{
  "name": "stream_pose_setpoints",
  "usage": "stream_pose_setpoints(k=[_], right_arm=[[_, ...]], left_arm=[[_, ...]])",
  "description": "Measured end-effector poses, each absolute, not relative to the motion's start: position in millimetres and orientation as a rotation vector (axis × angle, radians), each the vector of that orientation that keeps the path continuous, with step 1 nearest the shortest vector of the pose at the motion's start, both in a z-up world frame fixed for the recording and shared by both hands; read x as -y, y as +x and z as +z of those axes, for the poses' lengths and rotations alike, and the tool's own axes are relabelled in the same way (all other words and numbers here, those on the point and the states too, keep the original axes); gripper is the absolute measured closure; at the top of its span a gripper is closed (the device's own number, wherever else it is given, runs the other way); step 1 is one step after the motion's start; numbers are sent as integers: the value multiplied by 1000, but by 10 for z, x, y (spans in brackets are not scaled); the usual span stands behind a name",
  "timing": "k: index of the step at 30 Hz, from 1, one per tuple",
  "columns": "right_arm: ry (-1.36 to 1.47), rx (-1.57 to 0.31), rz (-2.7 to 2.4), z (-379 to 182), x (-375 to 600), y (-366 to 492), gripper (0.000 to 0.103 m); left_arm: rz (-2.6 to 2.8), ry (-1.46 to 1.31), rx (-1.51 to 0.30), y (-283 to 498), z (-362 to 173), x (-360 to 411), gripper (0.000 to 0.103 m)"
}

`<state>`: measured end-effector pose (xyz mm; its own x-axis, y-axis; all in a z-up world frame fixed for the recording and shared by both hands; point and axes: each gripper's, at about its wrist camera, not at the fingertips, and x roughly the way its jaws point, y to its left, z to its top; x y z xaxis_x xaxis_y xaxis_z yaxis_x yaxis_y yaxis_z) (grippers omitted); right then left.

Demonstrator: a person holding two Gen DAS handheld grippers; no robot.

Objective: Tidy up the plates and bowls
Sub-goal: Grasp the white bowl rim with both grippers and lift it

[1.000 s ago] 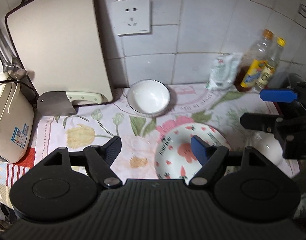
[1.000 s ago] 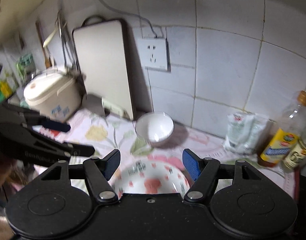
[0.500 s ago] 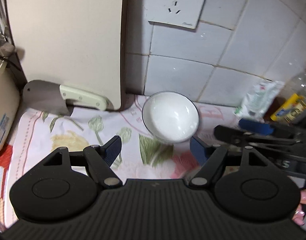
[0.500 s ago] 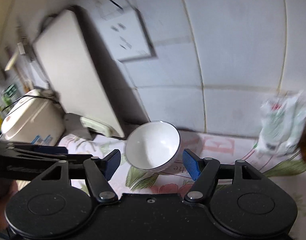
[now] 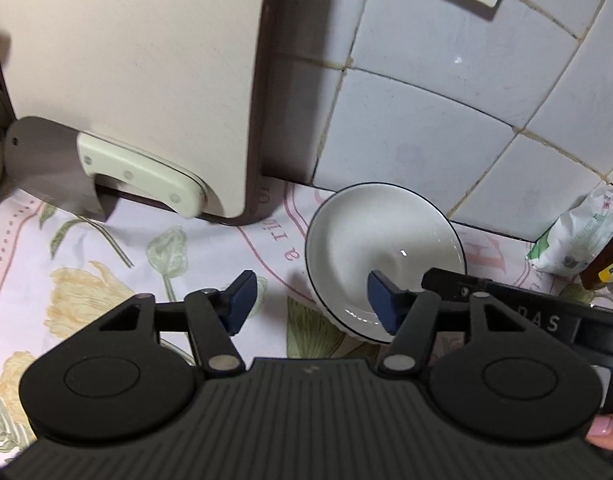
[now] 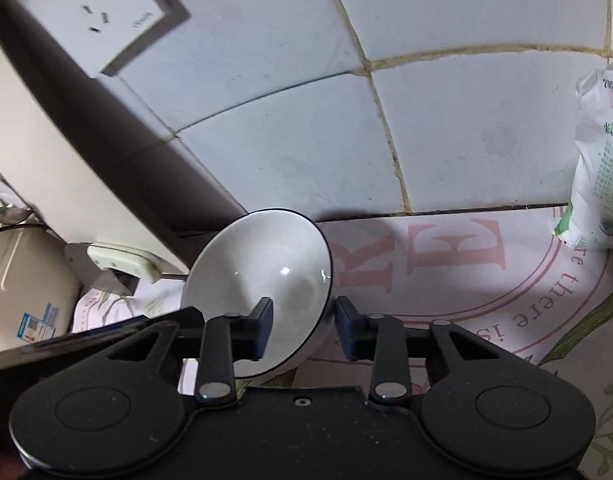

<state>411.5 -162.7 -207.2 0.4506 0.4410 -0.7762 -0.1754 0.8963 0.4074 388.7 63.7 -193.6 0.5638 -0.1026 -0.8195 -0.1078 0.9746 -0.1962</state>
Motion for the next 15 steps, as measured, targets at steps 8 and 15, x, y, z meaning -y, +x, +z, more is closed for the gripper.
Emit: stream_pose_setpoints(k=[8, 15], right_arm=[[269, -1075, 351, -2172, 1622, 4218, 84], [293, -1080, 334, -2122, 1661, 4159, 84]], left_arm=[[-7, -263, -1032, 4011, -2079, -584, 83], [-1, -312, -1088, 3957, -2095, -611, 88]])
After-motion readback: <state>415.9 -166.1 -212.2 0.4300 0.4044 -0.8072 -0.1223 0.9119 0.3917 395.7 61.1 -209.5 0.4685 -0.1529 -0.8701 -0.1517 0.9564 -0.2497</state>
